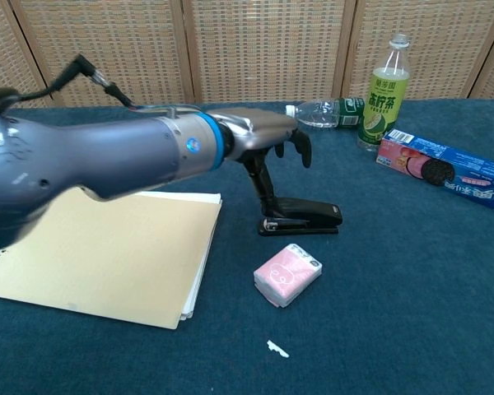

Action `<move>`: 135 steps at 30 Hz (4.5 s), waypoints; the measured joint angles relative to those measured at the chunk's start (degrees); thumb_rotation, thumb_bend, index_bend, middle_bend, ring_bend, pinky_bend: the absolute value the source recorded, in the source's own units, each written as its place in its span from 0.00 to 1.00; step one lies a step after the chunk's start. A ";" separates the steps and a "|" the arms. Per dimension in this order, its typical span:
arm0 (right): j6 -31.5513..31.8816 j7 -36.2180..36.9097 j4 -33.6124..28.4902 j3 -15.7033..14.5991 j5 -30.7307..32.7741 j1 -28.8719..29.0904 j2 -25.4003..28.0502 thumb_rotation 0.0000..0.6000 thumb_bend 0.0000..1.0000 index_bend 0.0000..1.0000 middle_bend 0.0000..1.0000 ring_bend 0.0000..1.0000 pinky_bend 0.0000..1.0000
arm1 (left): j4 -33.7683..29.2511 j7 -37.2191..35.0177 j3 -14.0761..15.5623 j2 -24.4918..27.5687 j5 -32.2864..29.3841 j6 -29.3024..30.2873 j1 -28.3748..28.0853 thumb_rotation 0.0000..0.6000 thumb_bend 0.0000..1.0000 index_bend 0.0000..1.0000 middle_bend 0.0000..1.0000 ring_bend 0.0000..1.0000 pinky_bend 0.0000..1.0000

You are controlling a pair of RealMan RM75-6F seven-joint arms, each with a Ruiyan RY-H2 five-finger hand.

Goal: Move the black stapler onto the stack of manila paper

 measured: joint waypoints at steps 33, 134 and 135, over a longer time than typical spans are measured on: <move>-3.04 1.54 2.20 4.22 -0.75 -1.93 -0.56 1.00 0.00 0.00 0.00 0.00 0.00 | 25.04 5.43 -0.28 -14.97 -17.40 -4.55 -12.19 1.00 0.00 0.35 0.23 0.29 0.37; -0.70 -3.87 -5.90 6.39 -7.56 -4.33 1.60 1.00 0.00 0.00 0.00 0.00 0.00 | -4.90 -37.38 13.88 25.76 23.93 2.96 22.20 1.00 0.00 0.00 0.00 0.00 0.00; -0.62 -3.90 -6.06 6.40 -7.56 -4.43 1.70 1.00 0.00 0.00 0.00 0.00 0.00 | -5.94 -38.66 13.57 26.88 24.72 4.73 23.08 1.00 0.00 0.00 0.00 0.00 0.00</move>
